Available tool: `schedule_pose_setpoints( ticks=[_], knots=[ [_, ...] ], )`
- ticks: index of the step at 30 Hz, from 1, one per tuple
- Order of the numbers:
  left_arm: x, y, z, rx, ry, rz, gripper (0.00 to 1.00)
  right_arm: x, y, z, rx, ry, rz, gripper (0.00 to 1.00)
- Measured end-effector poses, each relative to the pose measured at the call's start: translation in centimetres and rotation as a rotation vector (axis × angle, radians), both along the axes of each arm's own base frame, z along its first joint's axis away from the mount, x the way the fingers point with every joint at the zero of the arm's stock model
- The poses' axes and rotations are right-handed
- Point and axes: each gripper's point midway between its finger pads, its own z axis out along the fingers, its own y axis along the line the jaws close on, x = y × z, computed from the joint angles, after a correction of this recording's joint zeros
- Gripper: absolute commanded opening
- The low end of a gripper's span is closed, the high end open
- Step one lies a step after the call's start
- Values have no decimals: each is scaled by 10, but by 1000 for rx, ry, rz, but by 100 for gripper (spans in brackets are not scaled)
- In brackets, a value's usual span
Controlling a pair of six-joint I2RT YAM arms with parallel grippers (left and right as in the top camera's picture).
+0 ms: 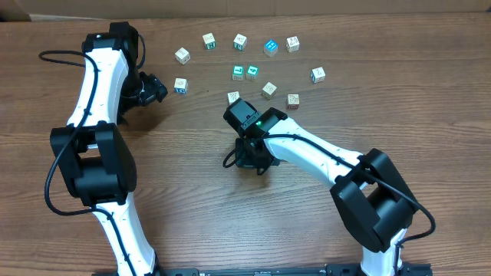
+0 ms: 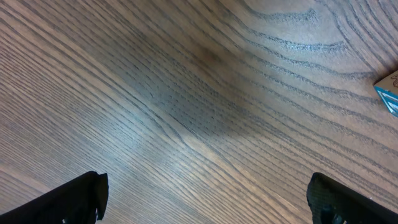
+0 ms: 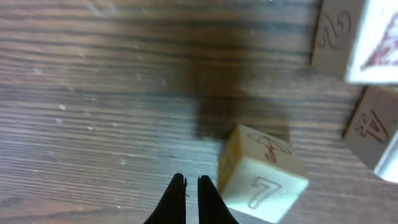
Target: Form a circle
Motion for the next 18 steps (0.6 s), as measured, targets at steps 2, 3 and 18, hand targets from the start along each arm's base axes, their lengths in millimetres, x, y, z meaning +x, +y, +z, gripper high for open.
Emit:
schedule_pose_setpoints(
  ticks=[2, 3, 18],
  knots=[
    [0, 0, 0, 0, 0, 0, 100, -2, -4, -1, -15, 12, -3, 5],
    [0, 0, 0, 0, 0, 0, 100, -3, -6, -1, -21, 14, -6, 5],
    [0, 0, 0, 0, 0, 0, 100, 12, -22, -1, -57, -19, -49, 8]
  ],
)
